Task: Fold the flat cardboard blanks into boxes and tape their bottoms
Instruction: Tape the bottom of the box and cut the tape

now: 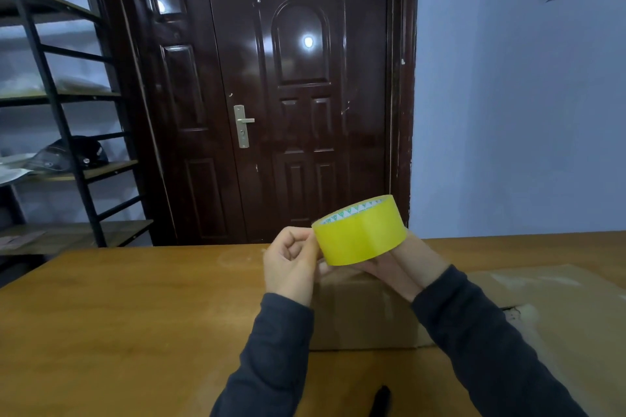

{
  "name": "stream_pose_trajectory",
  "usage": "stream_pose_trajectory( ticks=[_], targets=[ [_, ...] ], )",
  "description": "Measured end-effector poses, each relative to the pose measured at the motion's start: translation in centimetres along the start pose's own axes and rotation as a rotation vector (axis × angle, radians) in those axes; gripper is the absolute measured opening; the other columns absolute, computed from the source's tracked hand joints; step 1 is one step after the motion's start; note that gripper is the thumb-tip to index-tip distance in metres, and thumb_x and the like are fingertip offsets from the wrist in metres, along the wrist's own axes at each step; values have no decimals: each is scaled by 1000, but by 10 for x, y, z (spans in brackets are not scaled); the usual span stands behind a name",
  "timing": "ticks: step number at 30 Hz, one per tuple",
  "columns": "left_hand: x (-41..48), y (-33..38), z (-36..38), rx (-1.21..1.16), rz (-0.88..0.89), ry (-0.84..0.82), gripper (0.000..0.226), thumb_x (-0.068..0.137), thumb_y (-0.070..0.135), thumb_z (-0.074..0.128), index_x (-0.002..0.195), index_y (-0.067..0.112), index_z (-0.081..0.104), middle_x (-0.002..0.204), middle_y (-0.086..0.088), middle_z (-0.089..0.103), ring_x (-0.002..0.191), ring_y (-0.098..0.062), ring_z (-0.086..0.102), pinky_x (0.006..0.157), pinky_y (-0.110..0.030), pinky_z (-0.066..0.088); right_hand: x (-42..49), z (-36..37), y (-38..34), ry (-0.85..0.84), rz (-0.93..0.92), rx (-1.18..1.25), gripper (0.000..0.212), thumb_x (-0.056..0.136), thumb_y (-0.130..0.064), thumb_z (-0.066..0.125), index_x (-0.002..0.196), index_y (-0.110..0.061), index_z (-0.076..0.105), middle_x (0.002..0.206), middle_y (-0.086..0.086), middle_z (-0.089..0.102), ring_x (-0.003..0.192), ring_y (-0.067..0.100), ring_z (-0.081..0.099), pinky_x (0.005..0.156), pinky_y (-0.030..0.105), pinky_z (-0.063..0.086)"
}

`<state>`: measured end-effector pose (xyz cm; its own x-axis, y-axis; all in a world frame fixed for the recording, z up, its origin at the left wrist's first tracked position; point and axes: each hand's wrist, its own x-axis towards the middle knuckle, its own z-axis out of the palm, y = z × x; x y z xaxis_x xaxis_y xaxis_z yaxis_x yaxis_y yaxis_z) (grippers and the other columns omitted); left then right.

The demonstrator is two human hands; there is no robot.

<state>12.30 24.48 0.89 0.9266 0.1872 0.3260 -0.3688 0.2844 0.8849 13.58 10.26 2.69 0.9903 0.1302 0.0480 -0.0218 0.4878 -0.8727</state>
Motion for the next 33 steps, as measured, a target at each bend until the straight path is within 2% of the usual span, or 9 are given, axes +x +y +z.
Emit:
stream_pose_trajectory(
  ticks=[4, 8, 11, 16, 21, 23, 25, 29, 33],
  targets=[
    [-5, -1, 0, 126, 82, 63, 12, 90, -1, 60, 78, 3, 61, 70, -15, 66, 62, -21, 66, 53, -30, 58, -9, 5, 0, -65, -78, -143, 36, 97, -17, 50, 73, -14, 76, 81, 13, 75, 74, 29, 73, 65, 44, 61],
    [-6, -3, -1, 264, 220, 150, 10, 87, 0, 64, 78, 5, 66, 70, -10, 67, 62, -19, 62, 56, -34, 55, -10, 6, -2, 43, -21, -91, 17, 99, -15, 50, 101, -3, 61, 92, 24, 73, 81, 43, 71, 68, 52, 60],
    [-4, 2, -10, 242, 261, 263, 10, 86, 4, 65, 77, 8, 66, 71, -11, 64, 65, -26, 60, 62, -39, 54, -11, 6, -4, 77, -50, -30, 20, 100, -14, 47, 116, -3, 52, 110, 30, 63, 85, 45, 71, 70, 52, 60],
    [-6, 11, -21, 225, 316, 335, 12, 87, 7, 64, 76, 12, 66, 67, -7, 62, 64, -19, 57, 60, -28, 49, -12, 16, 1, 198, -74, -62, 7, 100, -17, 48, 99, -12, 53, 103, 25, 65, 77, 37, 73, 62, 47, 61],
    [-5, 6, -19, 233, 222, 311, 10, 87, 9, 65, 78, 9, 68, 63, -4, 63, 59, -12, 54, 60, -29, 48, -14, 13, 0, 250, -60, -132, 21, 102, -21, 41, 115, -11, 55, 106, 22, 67, 77, 36, 74, 55, 43, 61],
    [-1, 5, -25, 204, 165, 329, 10, 87, 8, 64, 79, 5, 69, 51, 8, 57, 52, -4, 52, 61, -28, 47, -15, 16, 0, 225, -47, -247, 20, 102, -18, 38, 106, -13, 57, 100, 21, 67, 70, 36, 72, 52, 41, 61],
    [2, 4, -31, 194, 115, 339, 10, 87, 7, 64, 79, 3, 69, 45, 11, 54, 47, 1, 50, 63, -26, 45, -13, 20, 1, 258, -36, -366, 21, 103, -19, 36, 94, -16, 56, 96, 19, 63, 61, 34, 69, 49, 40, 60],
    [6, 0, -38, 209, 32, 358, 14, 86, 8, 65, 76, 1, 71, 49, 11, 55, 50, 1, 50, 60, -20, 41, -4, 26, 7, 398, -71, -616, 22, 101, -21, 35, 91, -15, 53, 84, 17, 62, 52, 34, 68, 58, 51, 60],
    [7, -7, -41, 212, -121, 329, 18, 87, 13, 66, 80, -2, 72, 67, 2, 60, 68, -13, 49, 57, -22, 40, 1, 26, 5, 407, -63, -718, 26, 102, -28, 36, 107, -8, 52, 89, 24, 67, 41, 27, 66, 36, 30, 51]
  ],
)
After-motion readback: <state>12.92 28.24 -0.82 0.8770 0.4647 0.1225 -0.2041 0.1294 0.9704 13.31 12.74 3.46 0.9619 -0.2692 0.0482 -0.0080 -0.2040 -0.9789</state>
